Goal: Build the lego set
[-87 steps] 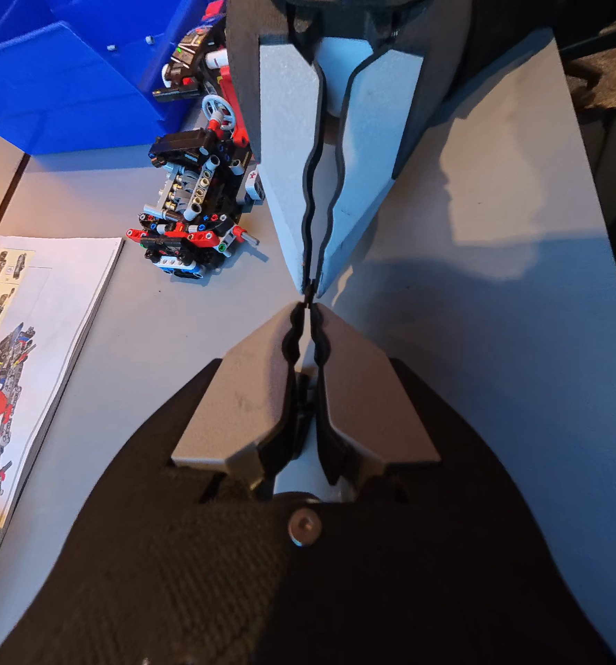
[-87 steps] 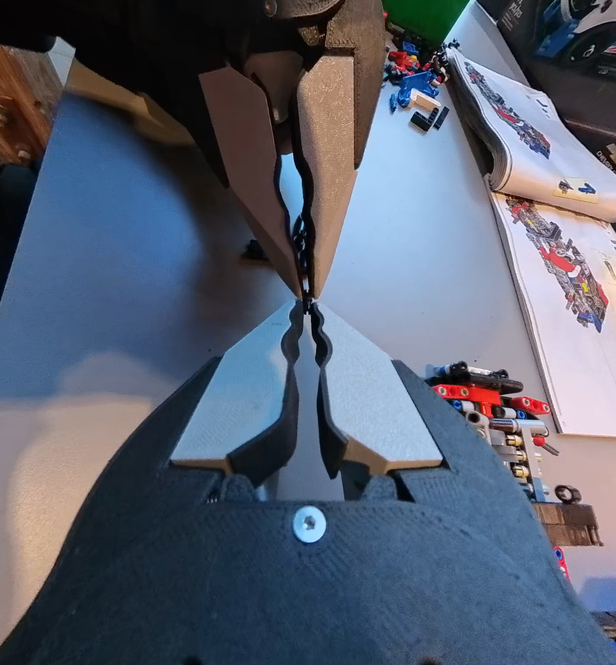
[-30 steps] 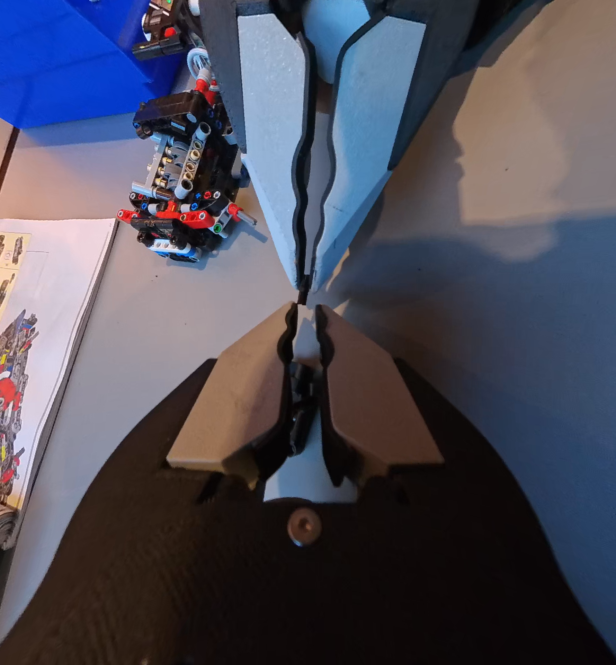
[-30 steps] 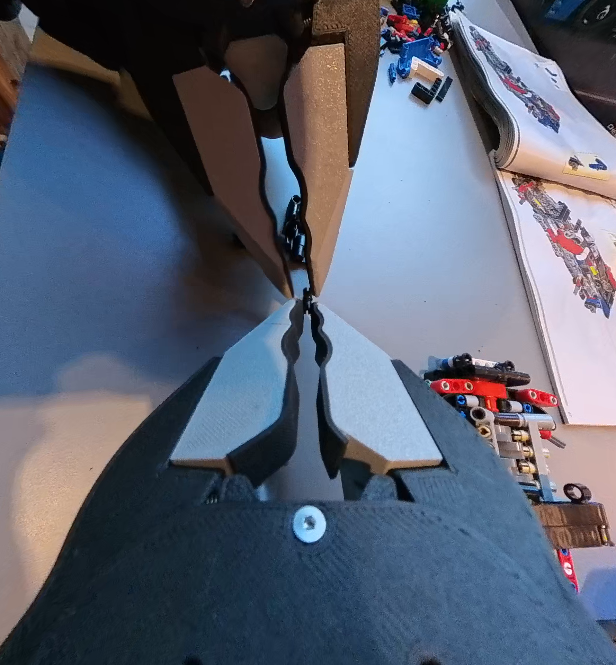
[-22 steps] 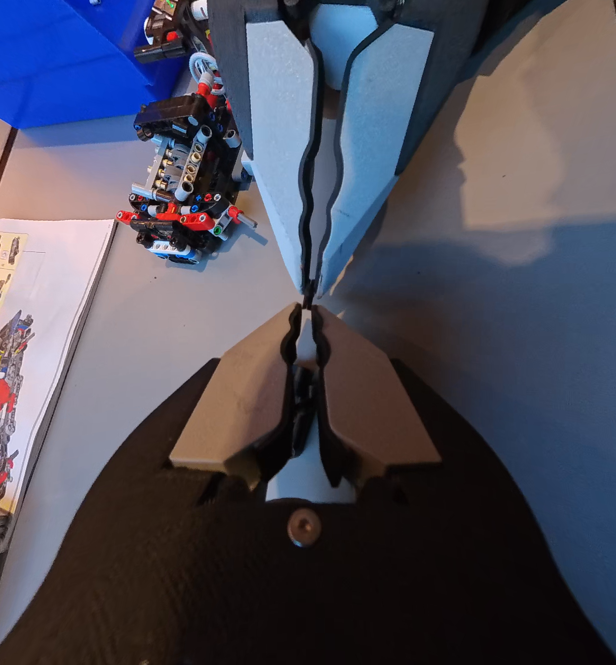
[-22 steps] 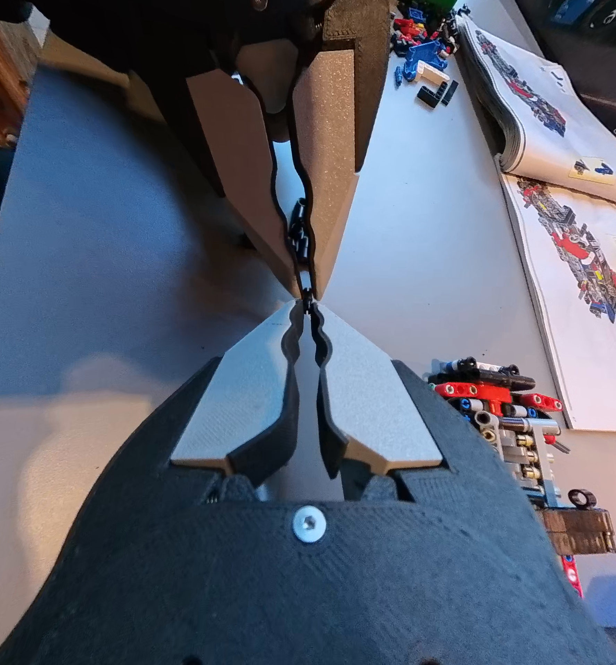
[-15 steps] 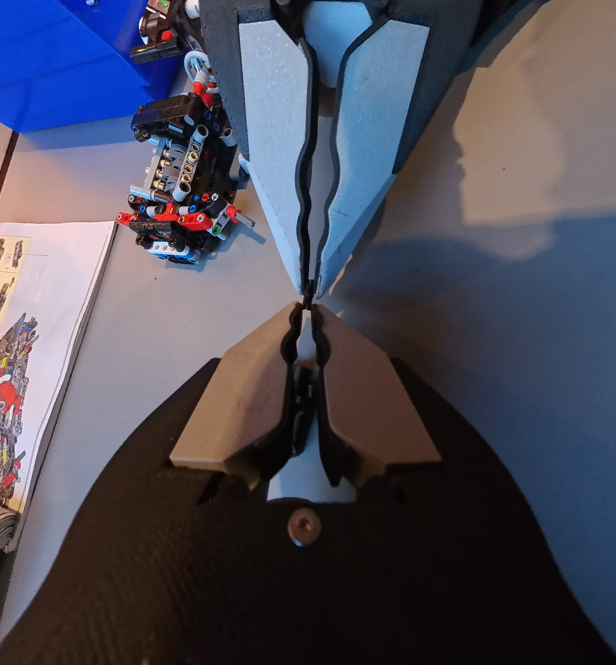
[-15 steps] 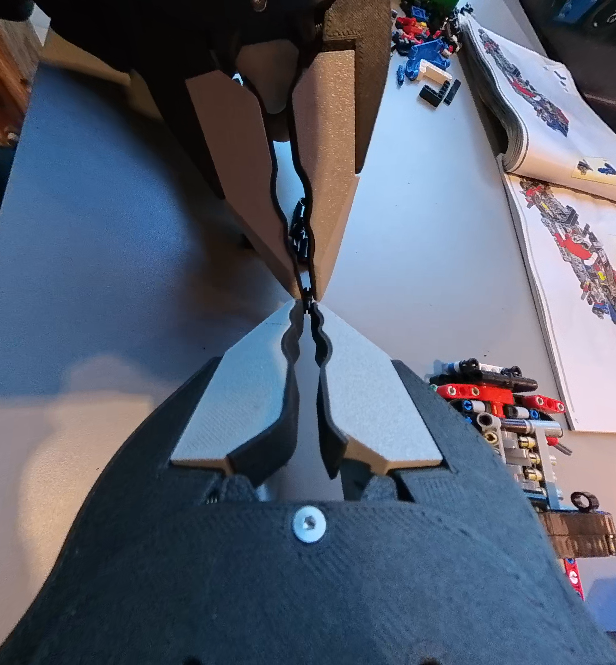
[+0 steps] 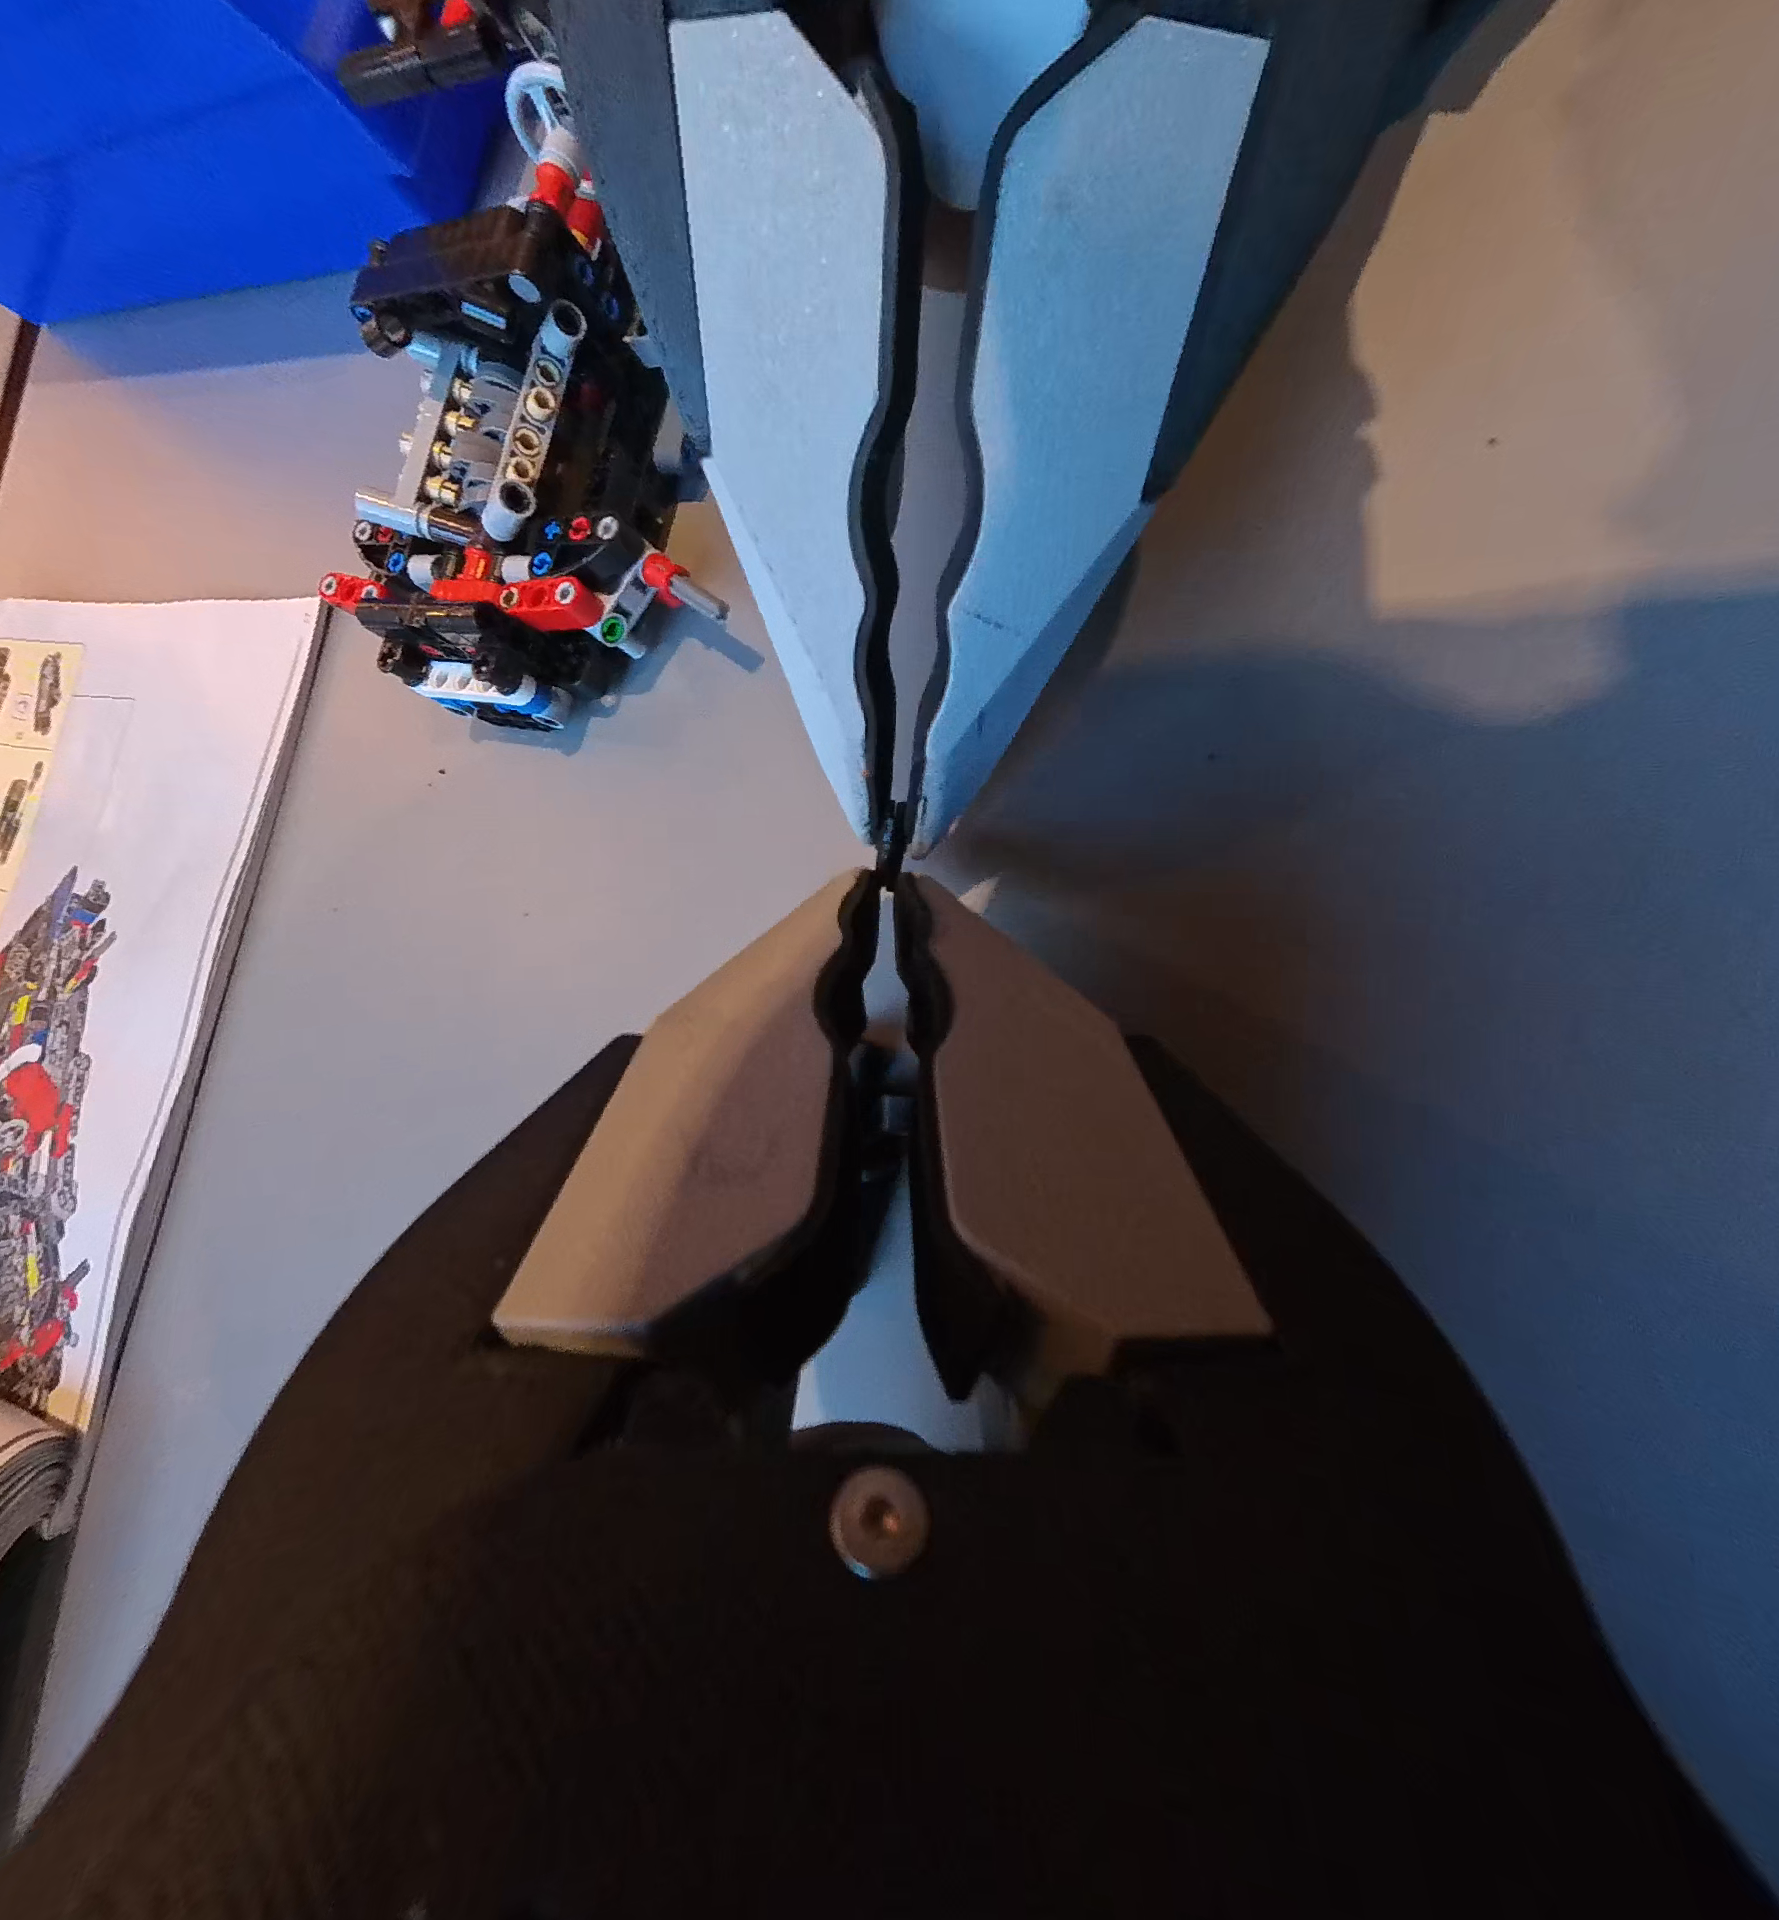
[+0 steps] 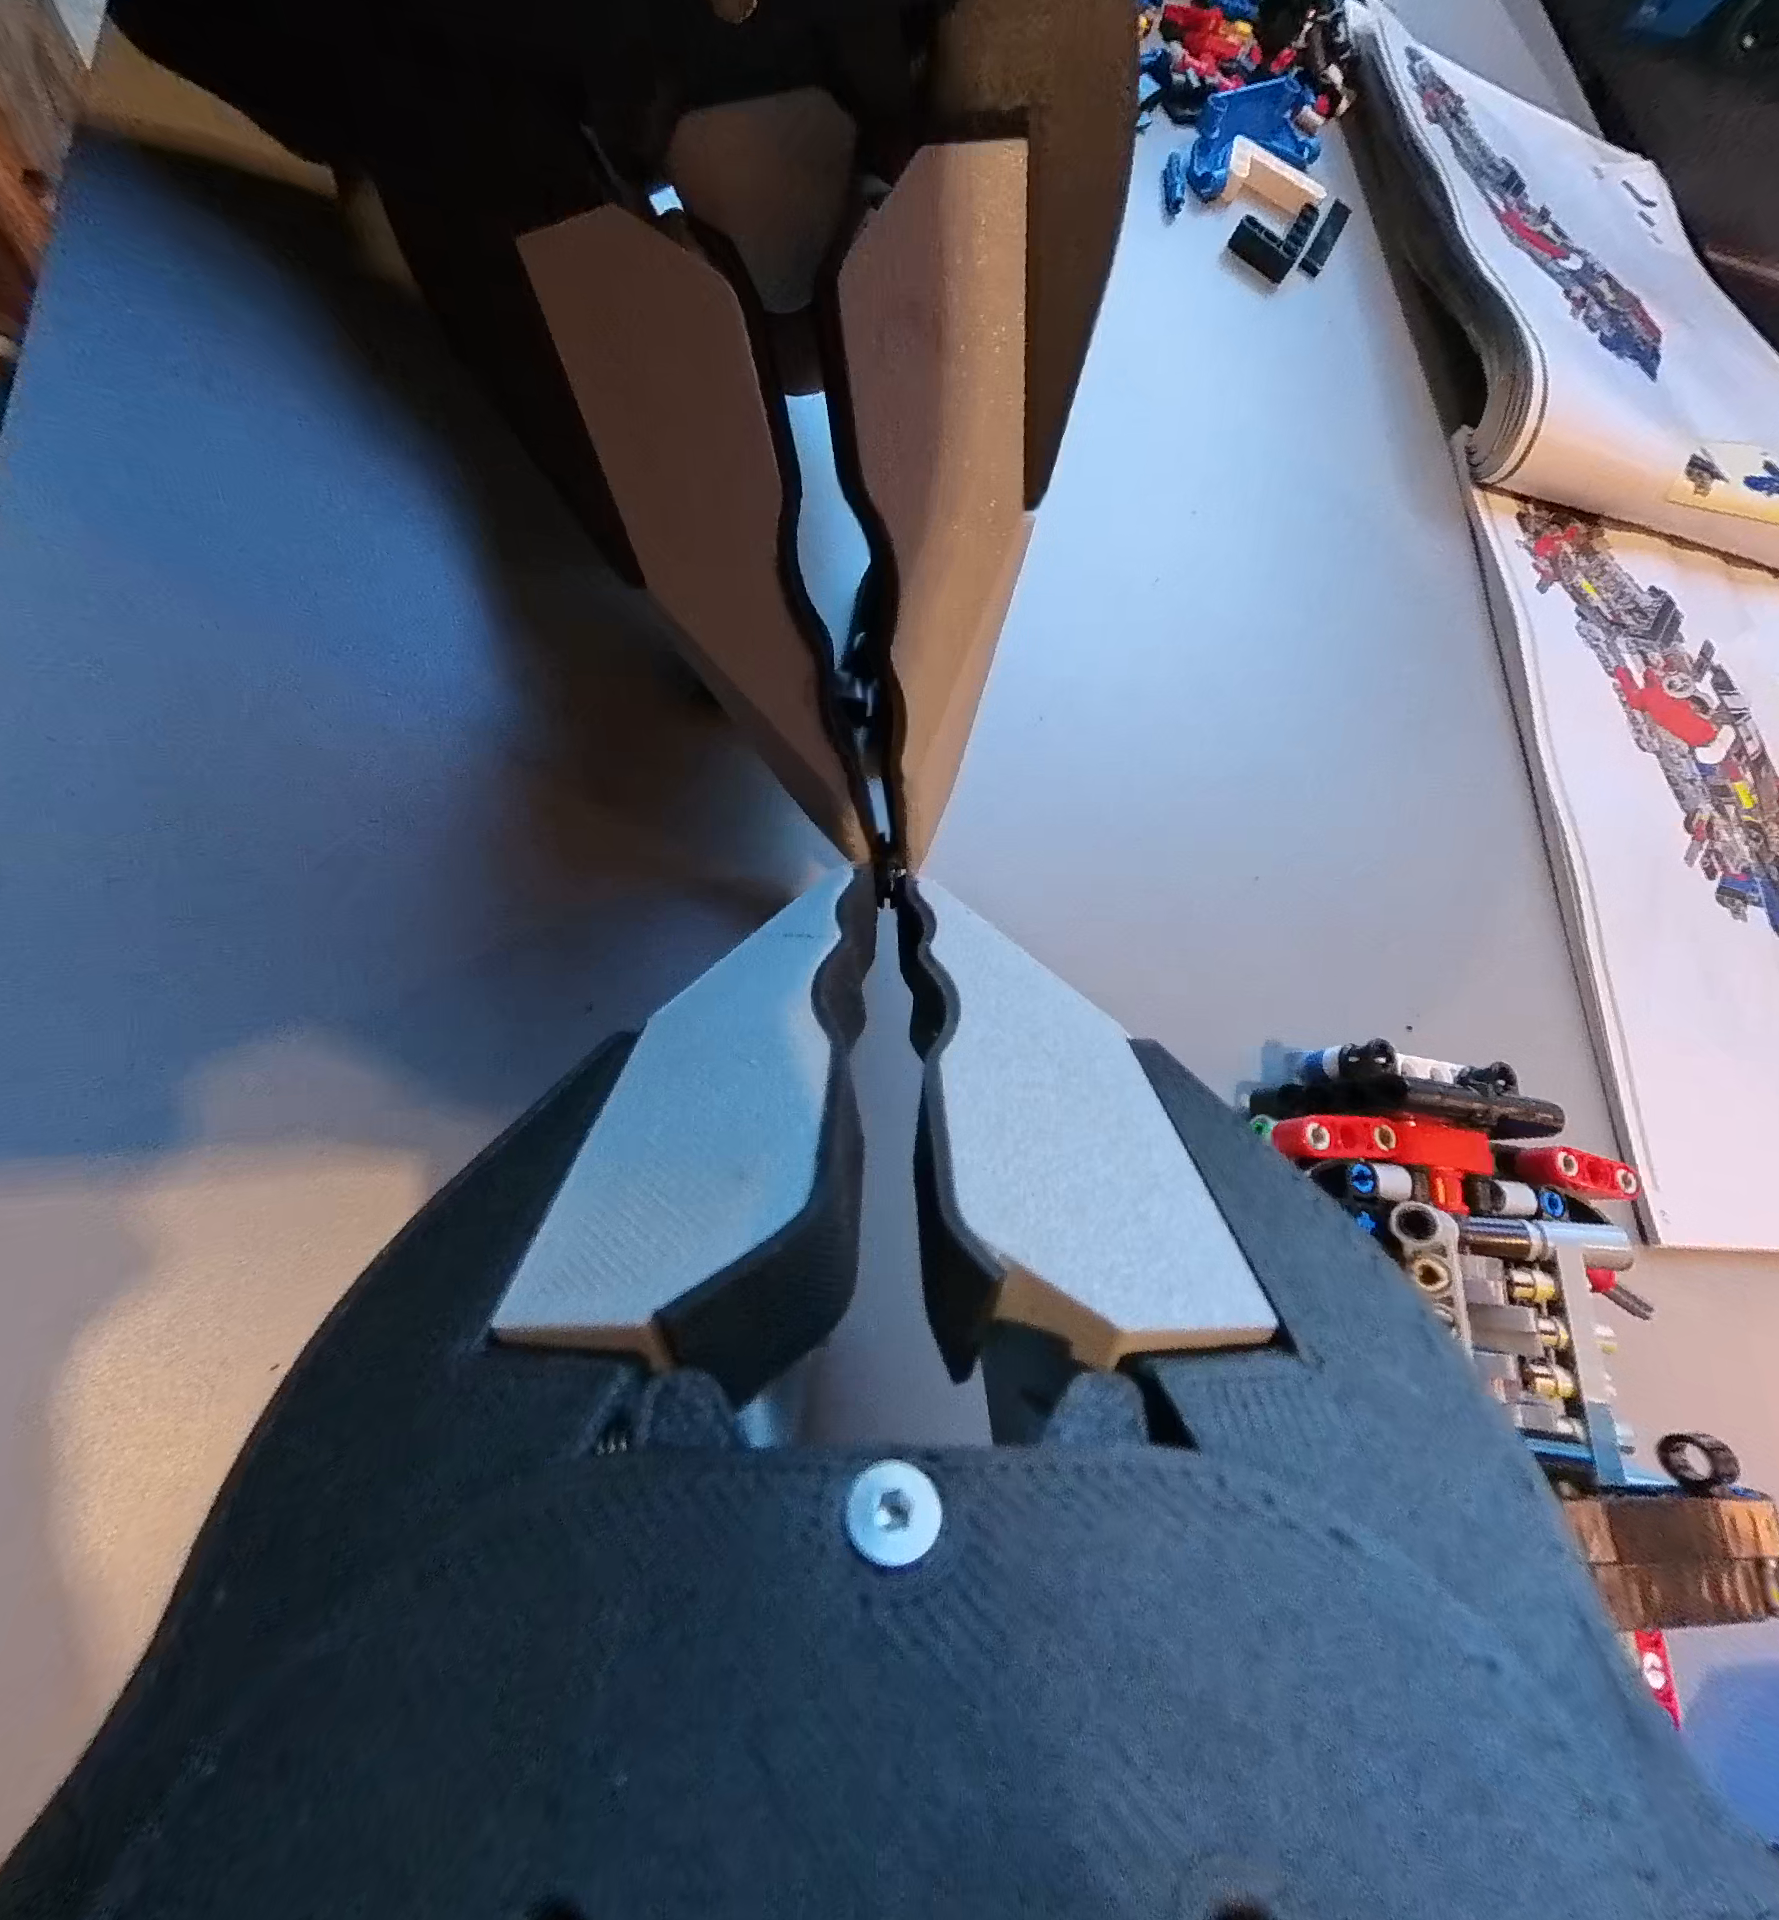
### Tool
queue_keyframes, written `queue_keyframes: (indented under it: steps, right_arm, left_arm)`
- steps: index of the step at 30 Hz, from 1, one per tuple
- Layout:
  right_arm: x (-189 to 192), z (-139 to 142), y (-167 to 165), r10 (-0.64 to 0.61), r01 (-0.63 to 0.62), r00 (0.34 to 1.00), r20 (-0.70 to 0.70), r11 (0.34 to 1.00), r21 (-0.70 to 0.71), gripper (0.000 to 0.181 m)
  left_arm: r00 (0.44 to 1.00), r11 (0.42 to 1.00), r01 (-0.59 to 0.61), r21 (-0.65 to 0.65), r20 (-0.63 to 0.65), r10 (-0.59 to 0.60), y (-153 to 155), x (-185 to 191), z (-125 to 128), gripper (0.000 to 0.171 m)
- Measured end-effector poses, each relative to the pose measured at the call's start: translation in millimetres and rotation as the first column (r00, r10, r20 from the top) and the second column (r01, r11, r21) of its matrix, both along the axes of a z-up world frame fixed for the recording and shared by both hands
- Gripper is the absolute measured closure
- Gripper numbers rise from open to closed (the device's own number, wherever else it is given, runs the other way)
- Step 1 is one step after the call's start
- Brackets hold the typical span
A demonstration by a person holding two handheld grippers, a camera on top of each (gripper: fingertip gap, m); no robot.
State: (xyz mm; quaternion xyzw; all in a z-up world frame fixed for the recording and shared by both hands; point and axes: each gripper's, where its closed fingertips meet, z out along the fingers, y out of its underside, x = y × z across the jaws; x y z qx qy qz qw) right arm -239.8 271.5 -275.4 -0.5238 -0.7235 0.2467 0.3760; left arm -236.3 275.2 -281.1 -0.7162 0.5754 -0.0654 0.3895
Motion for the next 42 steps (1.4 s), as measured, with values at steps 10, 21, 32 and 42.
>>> queue_keyframes:
  steps: [10,21,32,42]
  right_arm:
    - [-1.0,2.6,1.3,-0.008,0.007,1.0,-0.013,1.0,-0.01,0.18]
    - [0.5,20.3,9.8,-0.053,0.039,0.994,-0.1,0.99,-0.136,0.18]
    - [6.8,17.0,14.4,-0.082,0.062,0.993,-0.084,0.973,-0.222,0.18]
    - [9.8,13.6,17.3,-0.09,0.074,0.994,-0.064,0.972,-0.223,0.18]
  left_arm:
    - [1.0,1.0,-0.006,-0.001,0.027,0.006,1.5,-0.8,2.4,0.171]
    - [0.994,0.995,-0.04,-0.092,0.098,0.049,3.5,-48.0,40.0,0.153]
    - [0.992,0.941,-0.028,-0.337,0.108,0.068,-7.3,-74.0,0.7,0.158]
    - [0.983,0.931,-0.004,-0.364,0.168,0.07,-19.6,-50.2,-1.1,0.16]
